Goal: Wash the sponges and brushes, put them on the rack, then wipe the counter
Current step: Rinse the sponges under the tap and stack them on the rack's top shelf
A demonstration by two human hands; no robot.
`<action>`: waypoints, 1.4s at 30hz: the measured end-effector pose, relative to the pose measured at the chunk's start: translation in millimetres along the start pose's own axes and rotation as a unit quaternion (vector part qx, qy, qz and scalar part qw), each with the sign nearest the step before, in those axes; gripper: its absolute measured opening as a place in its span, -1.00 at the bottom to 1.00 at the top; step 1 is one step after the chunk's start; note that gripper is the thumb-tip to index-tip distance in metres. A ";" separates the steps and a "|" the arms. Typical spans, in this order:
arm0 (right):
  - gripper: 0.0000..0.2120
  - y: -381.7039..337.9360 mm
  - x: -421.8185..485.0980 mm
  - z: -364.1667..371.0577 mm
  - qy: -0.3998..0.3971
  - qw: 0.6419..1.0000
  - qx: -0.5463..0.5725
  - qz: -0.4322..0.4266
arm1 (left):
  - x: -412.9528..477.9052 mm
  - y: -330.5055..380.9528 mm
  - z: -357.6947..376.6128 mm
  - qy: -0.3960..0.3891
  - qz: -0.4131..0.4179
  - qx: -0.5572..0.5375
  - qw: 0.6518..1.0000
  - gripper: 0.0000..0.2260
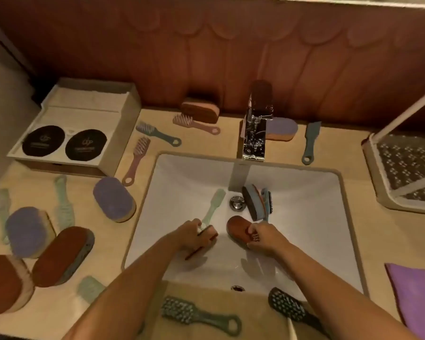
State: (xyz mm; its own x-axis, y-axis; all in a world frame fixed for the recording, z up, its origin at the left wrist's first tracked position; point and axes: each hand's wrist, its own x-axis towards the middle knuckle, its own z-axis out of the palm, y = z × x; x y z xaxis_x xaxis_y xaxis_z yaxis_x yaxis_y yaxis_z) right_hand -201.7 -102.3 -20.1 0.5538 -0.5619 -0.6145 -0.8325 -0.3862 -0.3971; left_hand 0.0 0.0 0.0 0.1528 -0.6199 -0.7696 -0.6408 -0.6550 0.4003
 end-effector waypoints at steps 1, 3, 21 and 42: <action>-0.71 -0.8 3.4 2.8 0.000 1.000 -0.002 0.004 | 2.5 -1.2 3.2 0.005 0.000 -0.005 1.000 -0.39; -0.59 -3.0 12.9 8.3 0.016 1.000 -0.002 0.001 | 10.6 -8.3 9.4 0.013 -0.006 0.000 1.000 -0.39; -0.30 -16.3 41.9 40.0 0.101 0.991 -0.085 -0.034 | 27.7 -15.4 18.5 0.078 -0.033 -0.066 0.994 -0.63; -0.47 -81.2 -99.9 -67.8 0.183 0.786 0.582 -0.098 | -95.7 75.6 -24.8 0.047 0.114 -0.648 0.752 -0.69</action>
State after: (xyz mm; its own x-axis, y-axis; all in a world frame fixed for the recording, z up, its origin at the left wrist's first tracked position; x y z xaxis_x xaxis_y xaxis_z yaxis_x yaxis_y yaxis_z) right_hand -188.5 -64.5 119.7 0.4623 -0.8302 -0.3115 -0.0612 0.3206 -0.9453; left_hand -44.4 -1.0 116.2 0.2412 -0.7676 -0.5938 0.6032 -0.3607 0.7113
